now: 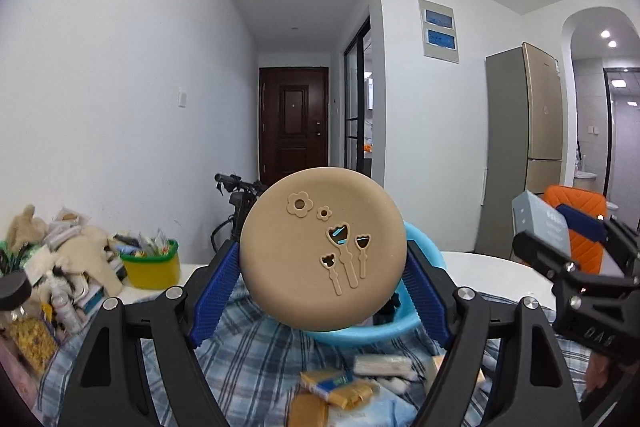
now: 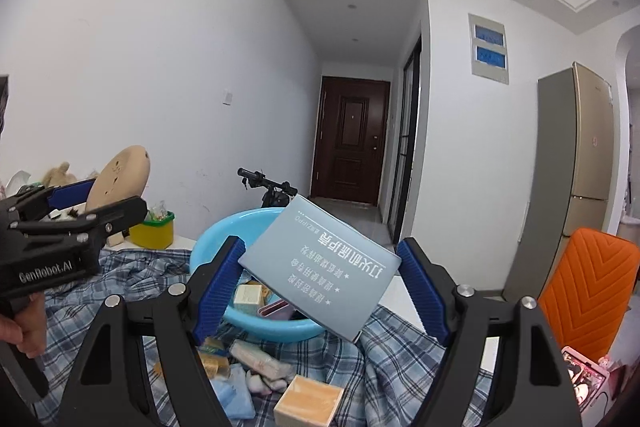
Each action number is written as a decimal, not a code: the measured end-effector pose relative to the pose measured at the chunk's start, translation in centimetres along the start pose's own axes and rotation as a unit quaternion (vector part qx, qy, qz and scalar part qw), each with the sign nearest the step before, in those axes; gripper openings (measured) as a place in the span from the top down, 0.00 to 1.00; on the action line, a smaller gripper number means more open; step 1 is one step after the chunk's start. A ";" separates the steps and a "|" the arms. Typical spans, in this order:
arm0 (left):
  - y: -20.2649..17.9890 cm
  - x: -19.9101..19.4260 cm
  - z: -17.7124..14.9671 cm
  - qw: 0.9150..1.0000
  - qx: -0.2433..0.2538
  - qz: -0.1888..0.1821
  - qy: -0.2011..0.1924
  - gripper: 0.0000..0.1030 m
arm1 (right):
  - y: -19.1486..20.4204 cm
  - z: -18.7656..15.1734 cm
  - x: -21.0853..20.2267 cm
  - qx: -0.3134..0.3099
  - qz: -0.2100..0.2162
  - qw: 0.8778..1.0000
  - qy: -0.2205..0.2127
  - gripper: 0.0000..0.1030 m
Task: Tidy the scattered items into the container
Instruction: 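Carry the coaster and grey-blue box over the blue basin with both tools, then lower the coaster into the basin and open the left tool while right holds the box, then lower the grey-blue box into the basin and open the right tool, then lift both open tools away from the basin toward the cloth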
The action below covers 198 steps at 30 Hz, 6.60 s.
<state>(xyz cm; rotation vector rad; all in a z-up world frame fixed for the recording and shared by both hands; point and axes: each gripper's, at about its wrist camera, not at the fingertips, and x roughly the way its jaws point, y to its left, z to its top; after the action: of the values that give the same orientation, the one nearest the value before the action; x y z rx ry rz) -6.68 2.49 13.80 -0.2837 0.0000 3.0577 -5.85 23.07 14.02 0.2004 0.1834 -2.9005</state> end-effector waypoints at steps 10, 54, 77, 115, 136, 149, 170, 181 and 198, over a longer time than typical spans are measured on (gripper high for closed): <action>0.1 8.6 2.4 1.000 -0.013 -0.006 0.005 0.21 | -1.8 2.0 9.0 0.017 -0.002 0.998 0.056 0.25; -0.2 27.4 7.4 0.940 0.039 0.011 0.339 0.21 | -5.5 8.9 24.1 0.055 0.053 0.931 0.357 0.25; 0.7 35.2 1.6 0.907 0.010 0.012 0.420 0.21 | -6.2 3.2 29.9 0.061 0.060 0.902 0.422 0.25; 1.6 35.2 0.6 0.932 0.050 -0.011 0.360 0.16 | -5.4 0.8 32.3 0.075 0.079 0.899 0.425 0.25; 7.6 33.5 1.0 0.944 -0.010 -0.028 0.329 0.16 | -0.8 -2.6 34.6 0.072 0.068 0.891 0.443 0.25; 7.3 34.2 -0.1 0.940 -0.002 -0.021 0.339 0.16 | 1.7 -3.3 35.1 0.004 0.052 0.893 0.448 0.04; 6.6 27.0 1.0 0.954 -0.056 -0.026 0.294 0.16 | 1.5 -0.5 27.8 -0.026 0.047 0.939 0.341 0.04; 6.4 20.4 3.8 0.980 -0.036 0.009 0.196 0.16 | 0.4 2.8 19.5 0.030 0.054 0.971 0.229 0.02; 3.3 10.2 3.7 0.991 0.008 -0.009 0.136 0.00 | -1.4 3.9 7.8 0.067 0.076 0.984 0.149 0.01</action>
<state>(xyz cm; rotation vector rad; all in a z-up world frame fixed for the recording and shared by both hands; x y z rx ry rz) -17.58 -0.07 15.58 -0.6906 0.0360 2.9723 -14.14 22.18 16.84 0.6450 0.0191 -2.7171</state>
